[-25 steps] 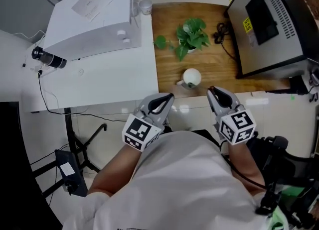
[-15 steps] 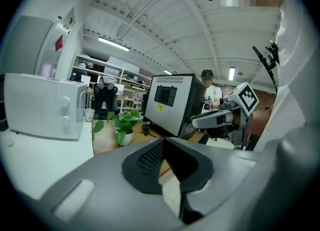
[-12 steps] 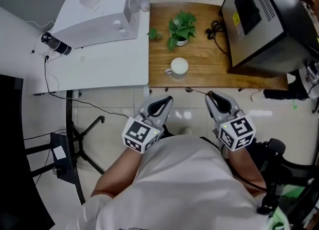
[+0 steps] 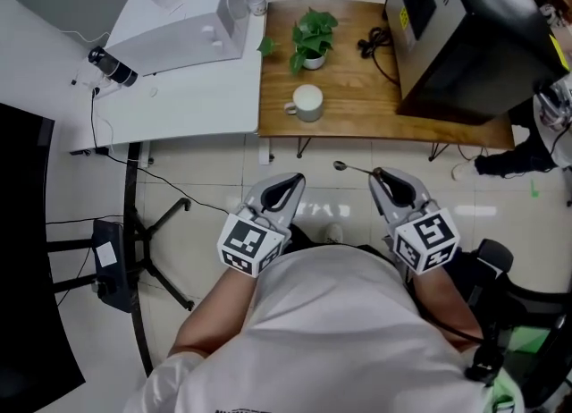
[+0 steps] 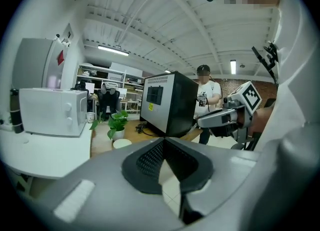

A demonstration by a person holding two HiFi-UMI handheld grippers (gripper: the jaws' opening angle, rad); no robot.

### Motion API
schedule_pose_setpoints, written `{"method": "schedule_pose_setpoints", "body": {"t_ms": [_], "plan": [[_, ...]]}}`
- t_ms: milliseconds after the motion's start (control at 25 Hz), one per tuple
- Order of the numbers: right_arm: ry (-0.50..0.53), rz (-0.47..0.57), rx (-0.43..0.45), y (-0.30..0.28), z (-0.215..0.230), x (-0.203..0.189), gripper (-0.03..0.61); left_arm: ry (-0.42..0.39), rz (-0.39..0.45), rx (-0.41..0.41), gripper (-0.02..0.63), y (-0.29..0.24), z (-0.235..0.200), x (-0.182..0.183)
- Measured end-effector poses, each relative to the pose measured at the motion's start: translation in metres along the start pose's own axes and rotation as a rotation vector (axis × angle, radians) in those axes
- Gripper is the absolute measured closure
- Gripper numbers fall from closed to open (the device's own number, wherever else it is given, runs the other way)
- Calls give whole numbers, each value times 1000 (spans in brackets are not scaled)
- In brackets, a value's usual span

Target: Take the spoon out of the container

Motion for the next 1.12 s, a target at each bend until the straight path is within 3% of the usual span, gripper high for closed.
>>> {"method": "schedule_pose_setpoints", "body": {"t_ms": [280,1120], "plan": [[2,18,0,6,-20,7,523,-13,-26,-33,609,15,7,1],[-2,-13,-74,-42,-73,11,523,-10,-29,-139,609,36,-48,4]]}}
Point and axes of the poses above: the fingertips, and each gripper's own axes: y backward along the fingers, z to its right, x out of its top, the point moved 7 cm from there along y, backward along the fingers, and after that the axes turned 6 degrees about z, right-handed, at the moved point
